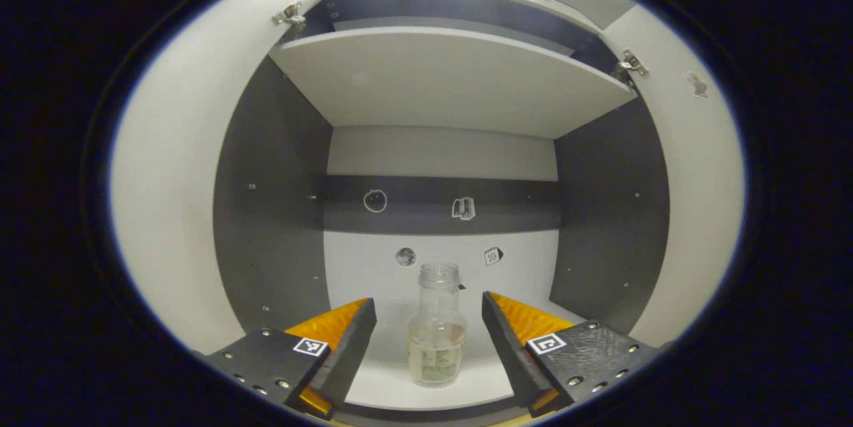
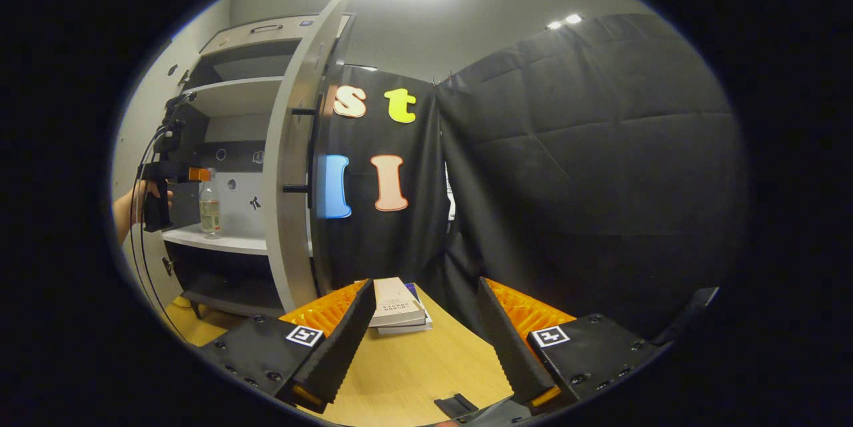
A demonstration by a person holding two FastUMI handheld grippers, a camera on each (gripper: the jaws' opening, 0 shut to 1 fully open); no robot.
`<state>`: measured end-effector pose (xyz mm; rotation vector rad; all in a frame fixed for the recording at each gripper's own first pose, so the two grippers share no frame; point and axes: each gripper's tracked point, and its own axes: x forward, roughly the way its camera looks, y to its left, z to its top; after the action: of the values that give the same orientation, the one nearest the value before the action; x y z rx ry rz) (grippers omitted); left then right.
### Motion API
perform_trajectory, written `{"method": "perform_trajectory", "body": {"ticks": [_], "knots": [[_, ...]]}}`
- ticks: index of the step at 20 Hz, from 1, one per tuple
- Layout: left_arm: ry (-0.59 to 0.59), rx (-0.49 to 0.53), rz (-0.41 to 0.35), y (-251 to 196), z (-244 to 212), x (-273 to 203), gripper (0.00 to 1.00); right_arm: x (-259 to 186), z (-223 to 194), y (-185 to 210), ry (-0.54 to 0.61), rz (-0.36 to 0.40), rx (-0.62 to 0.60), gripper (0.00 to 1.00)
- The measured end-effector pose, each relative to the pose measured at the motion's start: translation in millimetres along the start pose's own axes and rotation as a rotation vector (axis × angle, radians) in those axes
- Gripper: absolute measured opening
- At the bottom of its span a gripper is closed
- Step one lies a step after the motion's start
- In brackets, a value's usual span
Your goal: Grasp the bottle in the cabinet with the left hand and place it on the coaster, then close the right door with the right hand and the left door with the left hand.
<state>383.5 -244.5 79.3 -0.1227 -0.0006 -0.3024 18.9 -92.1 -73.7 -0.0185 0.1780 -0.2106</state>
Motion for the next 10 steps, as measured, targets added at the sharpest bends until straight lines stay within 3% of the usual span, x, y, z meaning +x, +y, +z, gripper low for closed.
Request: {"method": "perform_trajectory", "body": {"ticks": [6, 8, 10], "knots": [[0.049, 0.053, -0.049, -13.8, -13.4, 41.8, 0.92, 5.3, -11.6, 5.9, 0.033, -0.044, 0.000, 0.97], [0.046, 0.068, -0.040, -13.6, -14.2, 49.4, 0.42, 6.8, -11.8, 4.9, 0.033, -0.048, 0.002, 0.97], [0.037, 0.063, -0.045, -13.8, -11.0, 41.6, 0.42, 6.8, -11.8, 4.0, 0.031, -0.044, 0.006, 0.98]]}}
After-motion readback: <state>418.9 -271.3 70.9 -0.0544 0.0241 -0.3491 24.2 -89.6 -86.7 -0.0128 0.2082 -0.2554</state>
